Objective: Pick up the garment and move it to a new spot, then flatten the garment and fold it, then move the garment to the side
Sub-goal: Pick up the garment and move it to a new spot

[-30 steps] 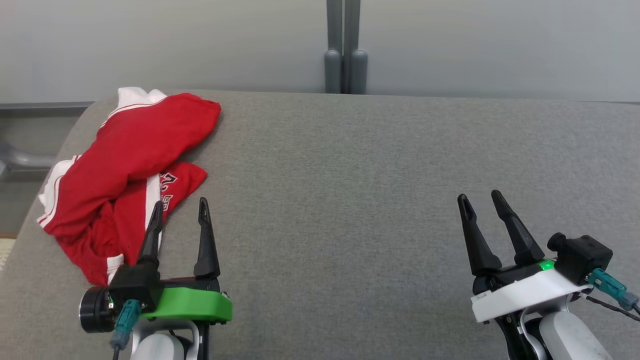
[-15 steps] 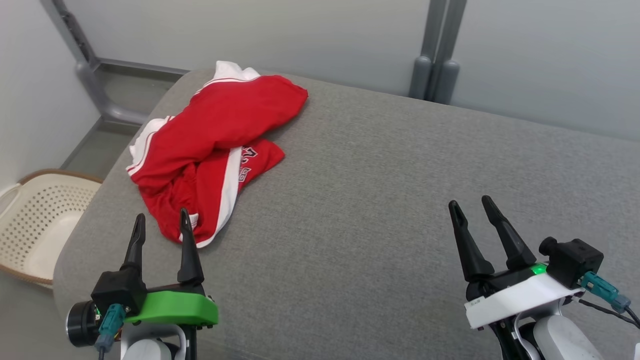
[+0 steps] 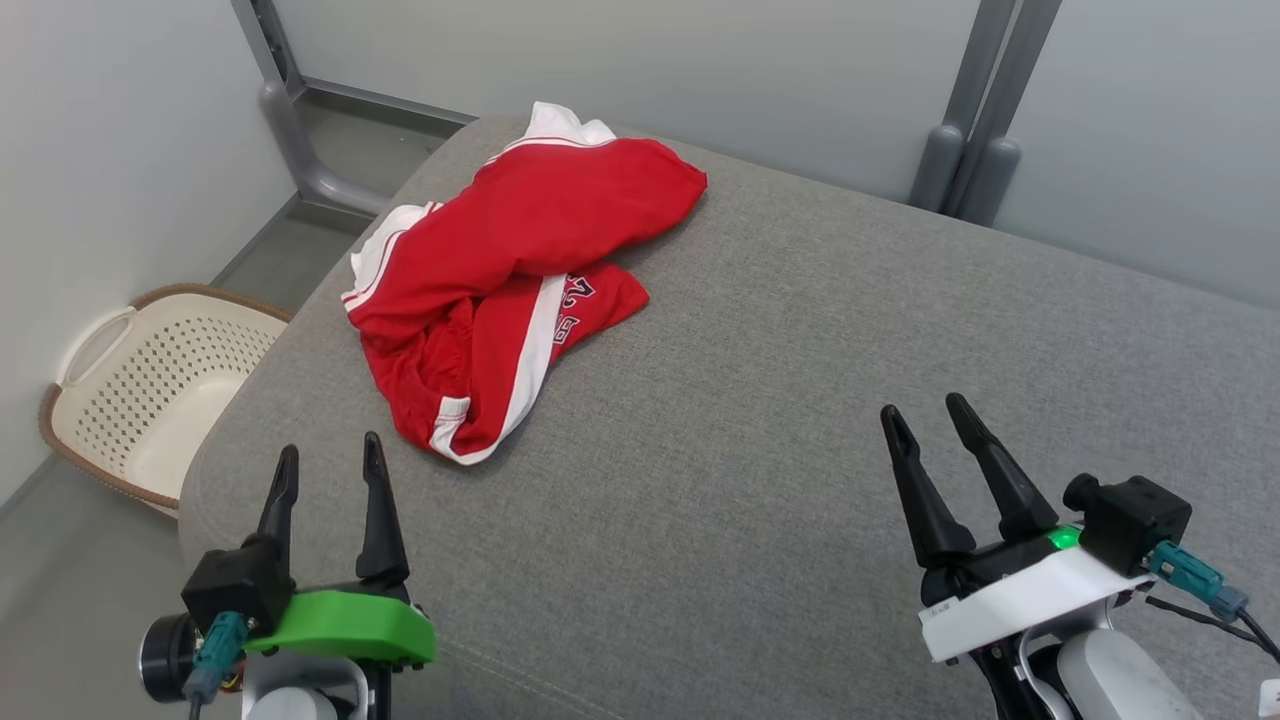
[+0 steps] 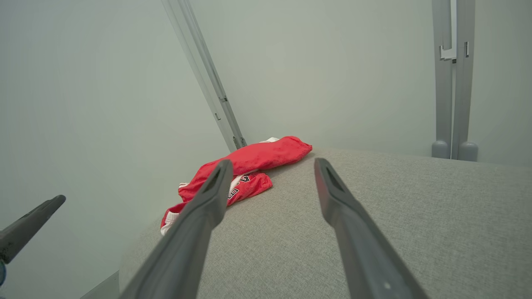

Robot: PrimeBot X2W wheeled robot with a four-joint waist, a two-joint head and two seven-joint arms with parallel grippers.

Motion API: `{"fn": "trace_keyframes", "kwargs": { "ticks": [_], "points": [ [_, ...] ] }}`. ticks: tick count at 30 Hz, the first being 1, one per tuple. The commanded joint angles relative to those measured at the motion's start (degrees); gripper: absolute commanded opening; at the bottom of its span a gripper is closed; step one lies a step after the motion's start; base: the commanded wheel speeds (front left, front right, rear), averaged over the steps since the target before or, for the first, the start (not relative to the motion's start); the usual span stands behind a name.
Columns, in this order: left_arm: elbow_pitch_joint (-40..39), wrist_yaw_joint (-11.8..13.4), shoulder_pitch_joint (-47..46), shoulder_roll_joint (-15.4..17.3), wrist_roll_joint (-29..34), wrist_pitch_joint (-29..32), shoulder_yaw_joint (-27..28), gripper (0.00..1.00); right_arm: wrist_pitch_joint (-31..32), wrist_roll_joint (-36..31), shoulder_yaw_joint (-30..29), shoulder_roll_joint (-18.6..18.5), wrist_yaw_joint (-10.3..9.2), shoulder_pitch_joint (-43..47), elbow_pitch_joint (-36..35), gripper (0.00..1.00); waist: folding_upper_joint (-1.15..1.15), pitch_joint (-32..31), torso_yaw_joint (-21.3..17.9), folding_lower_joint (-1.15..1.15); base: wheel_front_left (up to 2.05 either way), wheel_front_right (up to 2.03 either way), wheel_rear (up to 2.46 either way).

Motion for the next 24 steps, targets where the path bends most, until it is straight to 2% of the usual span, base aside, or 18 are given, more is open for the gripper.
{"fn": "trace_keyframes", "kwargs": {
  "ticks": [1,4,8,15,20,24],
  "points": [
    [0.21,-0.77,-1.43,0.73,-1.13,0.79,0.17,1.00,-0.13,0.32,0.30,-0.41,0.00,-0.58,-0.13,1.00,0.00,0.23,-0.24,0.00,0.00,0.00,0.00],
    [-0.12,-1.98,-3.09,0.96,-3.22,2.87,0.91,1.00,-0.13,0.49,1.25,-0.94,0.00,-1.34,0.30,1.00,0.00,0.49,-1.27,0.00,0.00,0.00,0.00],
    [-0.88,-1.79,-5.24,2.57,-4.76,8.74,1.65,1.00,-0.13,0.84,1.88,-1.11,0.00,-2.09,0.75,1.00,0.00,0.99,-3.73,0.00,0.00,0.00,0.00],
    [0.46,-1.81,-11.00,8.00,-7.57,23.09,3.72,1.00,-0.13,1.17,2.65,-1.44,0.00,-3.75,1.20,1.00,0.00,2.44,-10.65,0.00,0.00,0.00,0.00],
    [6.32,-2.17,-16.43,13.15,-11.91,35.51,6.81,1.00,-0.13,1.12,2.75,-1.96,0.00,-5.13,1.22,1.00,0.00,4.56,-15.78,0.00,0.00,0.00,0.00],
    [12.43,-2.97,-19.69,15.75,-15.97,43.82,8.75,1.00,-0.13,1.30,2.77,-2.36,0.00,-6.22,1.16,1.00,0.00,6.51,-19.50,0.00,0.00,0.00,0.00]
  ]
}}
